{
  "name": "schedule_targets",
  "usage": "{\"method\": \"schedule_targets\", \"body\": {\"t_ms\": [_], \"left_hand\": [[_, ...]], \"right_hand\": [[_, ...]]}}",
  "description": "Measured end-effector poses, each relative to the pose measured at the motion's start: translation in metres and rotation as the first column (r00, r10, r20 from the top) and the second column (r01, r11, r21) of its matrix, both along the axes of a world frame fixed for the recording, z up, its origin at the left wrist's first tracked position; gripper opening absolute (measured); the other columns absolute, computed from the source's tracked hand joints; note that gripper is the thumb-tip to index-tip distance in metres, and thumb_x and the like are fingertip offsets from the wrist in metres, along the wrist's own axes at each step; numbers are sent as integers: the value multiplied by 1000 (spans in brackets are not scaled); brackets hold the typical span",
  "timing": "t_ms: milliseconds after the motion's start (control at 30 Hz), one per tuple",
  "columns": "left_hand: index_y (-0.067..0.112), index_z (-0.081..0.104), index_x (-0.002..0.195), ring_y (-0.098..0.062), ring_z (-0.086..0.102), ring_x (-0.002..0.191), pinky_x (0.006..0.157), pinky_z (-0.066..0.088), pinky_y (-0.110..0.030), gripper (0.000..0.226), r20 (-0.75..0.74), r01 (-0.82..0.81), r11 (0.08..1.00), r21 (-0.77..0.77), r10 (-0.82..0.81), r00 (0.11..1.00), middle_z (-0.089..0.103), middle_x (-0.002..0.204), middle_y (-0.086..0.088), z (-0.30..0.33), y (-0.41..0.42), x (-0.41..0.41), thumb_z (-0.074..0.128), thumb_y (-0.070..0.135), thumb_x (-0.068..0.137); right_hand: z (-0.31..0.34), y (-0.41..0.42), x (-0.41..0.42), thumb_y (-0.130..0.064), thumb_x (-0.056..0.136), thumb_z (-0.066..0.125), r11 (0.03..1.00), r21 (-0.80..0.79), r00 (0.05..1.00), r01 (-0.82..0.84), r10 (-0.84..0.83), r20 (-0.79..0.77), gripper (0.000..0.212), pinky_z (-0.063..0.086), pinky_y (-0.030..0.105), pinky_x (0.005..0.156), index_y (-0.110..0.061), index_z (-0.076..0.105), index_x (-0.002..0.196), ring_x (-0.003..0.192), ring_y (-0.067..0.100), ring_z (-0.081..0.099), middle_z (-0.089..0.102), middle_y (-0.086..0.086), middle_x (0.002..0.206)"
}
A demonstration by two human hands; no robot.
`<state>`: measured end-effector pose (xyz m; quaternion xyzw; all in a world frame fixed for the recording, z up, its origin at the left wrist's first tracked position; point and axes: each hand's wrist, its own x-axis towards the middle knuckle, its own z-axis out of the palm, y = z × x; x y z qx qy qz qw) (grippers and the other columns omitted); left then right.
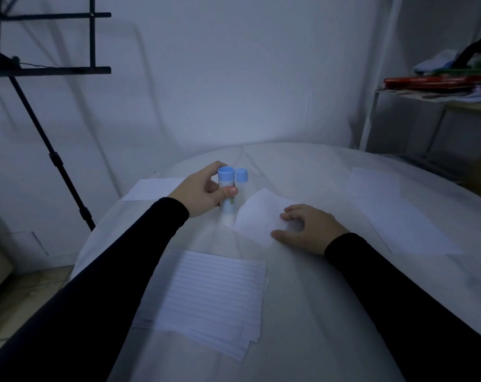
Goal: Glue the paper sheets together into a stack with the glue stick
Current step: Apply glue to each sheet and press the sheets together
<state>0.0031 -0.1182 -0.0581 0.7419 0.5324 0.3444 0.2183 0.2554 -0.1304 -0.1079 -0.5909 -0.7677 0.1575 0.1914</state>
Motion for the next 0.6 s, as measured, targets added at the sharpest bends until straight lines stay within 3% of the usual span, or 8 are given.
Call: {"method": "schedule_targets", "body": {"t_ms": [100, 200, 300, 367, 467, 533, 600], "left_hand": [[32, 51, 97, -19, 63, 65, 73, 54, -33, 26, 136, -24, 998, 54, 17, 991, 69, 80, -18, 6, 0, 2, 68, 43, 82], [33, 48, 97, -36, 66, 73, 73, 55, -43, 38, 327, -101, 982, 158, 45, 944, 70, 81, -14, 21, 2, 0, 63, 56, 70], [30, 47, 99, -42, 66, 83, 70, 55, -42, 36, 375, -89, 976, 198, 8, 927, 69, 88, -19, 31, 2, -1, 62, 53, 76], [25, 47, 102, -42, 66, 82, 67, 54, -36, 30, 376, -45, 983, 176, -25, 926, 69, 89, -21, 31, 1, 3, 63, 41, 83], [17, 47, 104, -33, 62, 76, 60, 54, -28, 25, 354, 61, 993, 102, -93, 931, 68, 84, -15, 23, 2, 16, 64, 25, 88], [13, 48, 104, -29, 62, 74, 60, 54, -29, 30, 314, 119, 992, 46, -127, 941, 70, 77, -8, 15, 1, 25, 67, 27, 85], [10, 48, 106, -32, 63, 75, 63, 54, -32, 33, 271, 147, 989, 8, -143, 952, 71, 79, -12, 11, 0, 31, 68, 27, 85]], "right_hand": [[0, -1, 0, -57, 79, 61, 1000, 14, 1000, -8, 8, 19, 58, 17, 45, 116, -30, 53, 130, 135, 4, 34, 38, -18, 145], [1, 2, 5, -47, 82, 63, 999, -8, 998, -47, 47, 33, 54, 17, 42, 117, -31, 51, 131, 139, 5, 28, 36, -18, 146], [8, 3, 12, -26, 84, 58, 995, -56, 995, -80, 83, 51, 45, 14, 44, 117, -35, 52, 129, 144, 7, 17, 32, -20, 149], [12, 1, 10, -14, 83, 52, 999, 38, 999, -36, 35, 30, 46, 18, 43, 115, -33, 56, 124, 142, 9, 22, 37, -17, 147], [14, -4, -3, -32, 88, 53, 967, 239, 991, 86, -107, 78, 33, 22, 43, 111, -32, 58, 120, 130, 10, 40, 49, -13, 137], [10, -6, -11, -55, 86, 51, 979, 186, 974, 82, -118, 193, 42, 12, 51, 112, -33, 55, 122, 129, 12, 41, 50, -12, 134], [7, -4, -14, -63, 83, 49, 996, 81, 964, 40, -60, 261, 50, 3, 58, 111, -36, 53, 125, 133, 12, 36, 46, -14, 137]]}}
